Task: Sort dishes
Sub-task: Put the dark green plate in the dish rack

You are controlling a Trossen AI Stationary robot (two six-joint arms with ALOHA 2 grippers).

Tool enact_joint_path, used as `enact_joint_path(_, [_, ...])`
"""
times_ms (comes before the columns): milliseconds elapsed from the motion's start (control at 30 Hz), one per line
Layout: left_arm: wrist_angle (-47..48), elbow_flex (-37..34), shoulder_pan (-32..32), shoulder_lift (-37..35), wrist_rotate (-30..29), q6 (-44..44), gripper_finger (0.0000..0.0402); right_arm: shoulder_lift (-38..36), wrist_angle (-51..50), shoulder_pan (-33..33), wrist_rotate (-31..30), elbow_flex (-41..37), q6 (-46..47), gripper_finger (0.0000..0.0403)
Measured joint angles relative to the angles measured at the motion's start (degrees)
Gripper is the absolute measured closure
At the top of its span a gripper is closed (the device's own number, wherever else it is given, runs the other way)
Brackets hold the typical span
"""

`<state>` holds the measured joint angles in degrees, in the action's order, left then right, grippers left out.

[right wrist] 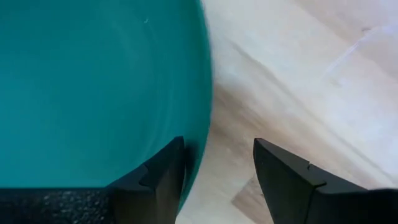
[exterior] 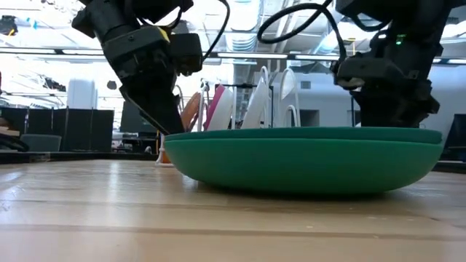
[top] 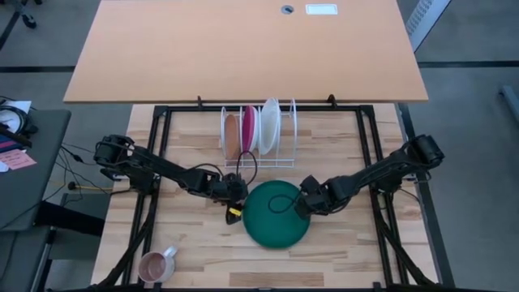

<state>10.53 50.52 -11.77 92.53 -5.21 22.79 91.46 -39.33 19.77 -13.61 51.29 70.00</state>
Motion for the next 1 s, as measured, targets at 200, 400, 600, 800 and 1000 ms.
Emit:
enact_joint_path(200, [-1.48, -0.01, 0.26, 0.02, -0.87, -1.11, 0.0228, 0.62, 0.14, -0.49, 0.5, -0.02, -2.98, 0.0209])
enact_joint_path(400, [-1.28, -0.02, 0.66, 0.39, -1.25, -1.14, 0.0228, -0.02, -0.11, -0.81, 0.5, -0.13, -3.02, 0.0214])
enact_joint_path(600, [-0.35, 0.0, 0.66, 0.39, -1.47, -1.99, 0.0228, -0.05, 0.38, -0.81, 1.1, -0.13, -2.98, 0.0256])
enact_joint_path(800, [-0.42, 0.0, 0.66, 0.42, -1.8, -2.9, 0.0228, -0.12, 0.54, -0.81, 1.07, -0.09, -3.8, 0.0337])
enact_joint_path(1000, [-0.44, 0.0, 0.59, 0.46, -1.01, -3.34, 0.0228, -0.21, 0.27, -0.9, 0.66, 0.13, -3.17, 0.0388])
